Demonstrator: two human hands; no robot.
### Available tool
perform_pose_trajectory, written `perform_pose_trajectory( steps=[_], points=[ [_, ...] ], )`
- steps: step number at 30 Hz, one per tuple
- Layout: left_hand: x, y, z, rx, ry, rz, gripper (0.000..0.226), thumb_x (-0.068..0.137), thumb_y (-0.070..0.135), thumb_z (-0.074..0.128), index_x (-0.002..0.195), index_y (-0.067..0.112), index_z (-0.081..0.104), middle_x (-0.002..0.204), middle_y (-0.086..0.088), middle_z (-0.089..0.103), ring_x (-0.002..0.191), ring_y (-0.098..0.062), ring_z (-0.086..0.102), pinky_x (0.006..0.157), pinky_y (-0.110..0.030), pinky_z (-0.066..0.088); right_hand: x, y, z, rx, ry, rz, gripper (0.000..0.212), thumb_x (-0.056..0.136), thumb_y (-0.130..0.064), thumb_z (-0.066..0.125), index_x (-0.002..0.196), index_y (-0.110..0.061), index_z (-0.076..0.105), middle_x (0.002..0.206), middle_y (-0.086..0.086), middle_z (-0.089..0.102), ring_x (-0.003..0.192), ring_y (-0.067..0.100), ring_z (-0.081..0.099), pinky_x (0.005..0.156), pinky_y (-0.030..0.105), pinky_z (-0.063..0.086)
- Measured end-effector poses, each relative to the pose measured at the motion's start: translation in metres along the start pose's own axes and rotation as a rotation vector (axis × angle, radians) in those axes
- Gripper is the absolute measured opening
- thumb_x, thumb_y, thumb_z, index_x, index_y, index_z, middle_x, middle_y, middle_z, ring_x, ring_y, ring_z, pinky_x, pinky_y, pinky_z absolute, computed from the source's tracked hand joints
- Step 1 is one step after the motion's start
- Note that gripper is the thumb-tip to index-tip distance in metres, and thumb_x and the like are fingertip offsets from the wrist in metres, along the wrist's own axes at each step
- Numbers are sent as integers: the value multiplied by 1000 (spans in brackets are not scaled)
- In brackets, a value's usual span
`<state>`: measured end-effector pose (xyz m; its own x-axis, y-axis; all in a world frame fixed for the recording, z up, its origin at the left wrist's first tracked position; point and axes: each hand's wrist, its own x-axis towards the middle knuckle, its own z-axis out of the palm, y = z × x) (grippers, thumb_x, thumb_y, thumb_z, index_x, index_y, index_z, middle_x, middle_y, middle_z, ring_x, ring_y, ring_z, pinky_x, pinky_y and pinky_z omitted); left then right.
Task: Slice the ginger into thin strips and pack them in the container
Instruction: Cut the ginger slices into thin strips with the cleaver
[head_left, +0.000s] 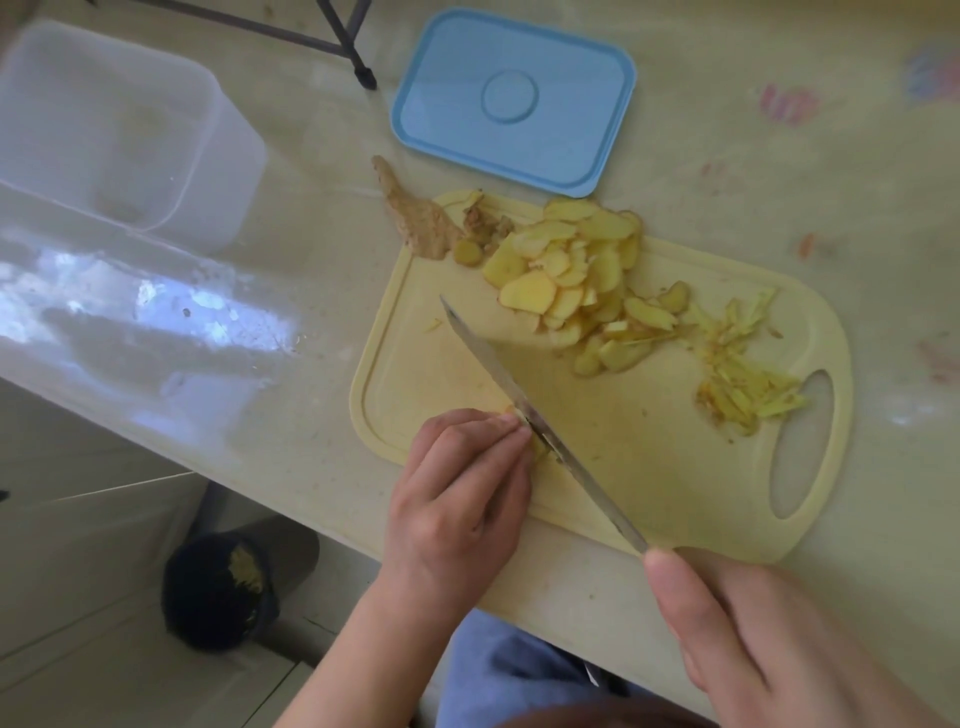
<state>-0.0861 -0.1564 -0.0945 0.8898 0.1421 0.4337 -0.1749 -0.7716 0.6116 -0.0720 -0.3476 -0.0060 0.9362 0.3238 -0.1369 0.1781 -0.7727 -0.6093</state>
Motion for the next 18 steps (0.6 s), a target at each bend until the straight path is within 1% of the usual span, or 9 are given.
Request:
perform_pose_trajectory(
  steps=[2,4,6,8,10,13,15,16,18],
  points=[
    [0,1,0,-1,3,-8,11,90,1,69,89,-8,76,87,-15,68,84,-29,66,85,-29,51,-5,-2,-2,10,31,-26,49,102,-54,22,66,-36,52,83,-4,58,61,-5,52,48,6,38],
    [0,1,0,-3,0,-16,14,92,3,66,88,-7,75,87,-15,67,84,-29,65,85,-30,51,-7,-1,-4,-50,46,-55,54,103,-52,21,63,-33,53,57,2,57,66,-2,53,45,7,38],
    [-1,1,0,-2,2,-17,14,92,3,66,88,-7,75,87,-15,67,84,-29,65,84,-30,51,-4,-1,-6,-82,56,-72,58,104,-51,20,60,-33,55,44,1,51,69,-1,52,46,7,39],
    [-1,1,1,-2,6,-14,14,92,3,66,88,-7,75,87,-15,67,84,-29,65,84,-31,51,-5,1,-5,-108,76,-94,62,103,-52,20,58,-31,56,40,-3,48,69,0,52,46,9,39],
    [0,0,1,2,10,-8,14,92,3,67,87,-7,76,87,-14,68,83,-29,65,84,-31,52,-5,-2,-6,-101,79,-54,67,103,-53,19,55,-26,57,39,-12,46,62,1,51,45,13,39],
    [-1,0,1,1,12,6,12,91,2,68,87,-7,76,87,-15,68,83,-29,66,83,-32,52,-9,2,-5,-97,41,-41,70,102,-55,19,53,-24,58,38,-10,48,55,2,50,43,18,39],
    [-1,0,1,5,14,14,14,93,3,67,88,-7,76,87,-14,69,85,-29,66,84,-30,52,-9,4,-2,-105,39,-59,70,102,-56,19,54,-24,59,39,-5,49,48,4,48,47,21,39],
    [-1,-1,1,4,13,17,15,93,4,67,88,-7,76,88,-14,69,86,-28,66,85,-30,52,-7,3,-1,-82,-2,-49,71,101,-57,18,55,-23,60,40,-4,49,48,4,48,49,21,39],
    [-1,-2,1,6,12,24,14,93,4,67,89,-6,76,89,-13,70,88,-27,65,86,-28,51,2,3,-1,-94,-56,17,74,97,-65,13,55,-24,59,43,-1,50,59,2,53,54,13,39]
  ],
)
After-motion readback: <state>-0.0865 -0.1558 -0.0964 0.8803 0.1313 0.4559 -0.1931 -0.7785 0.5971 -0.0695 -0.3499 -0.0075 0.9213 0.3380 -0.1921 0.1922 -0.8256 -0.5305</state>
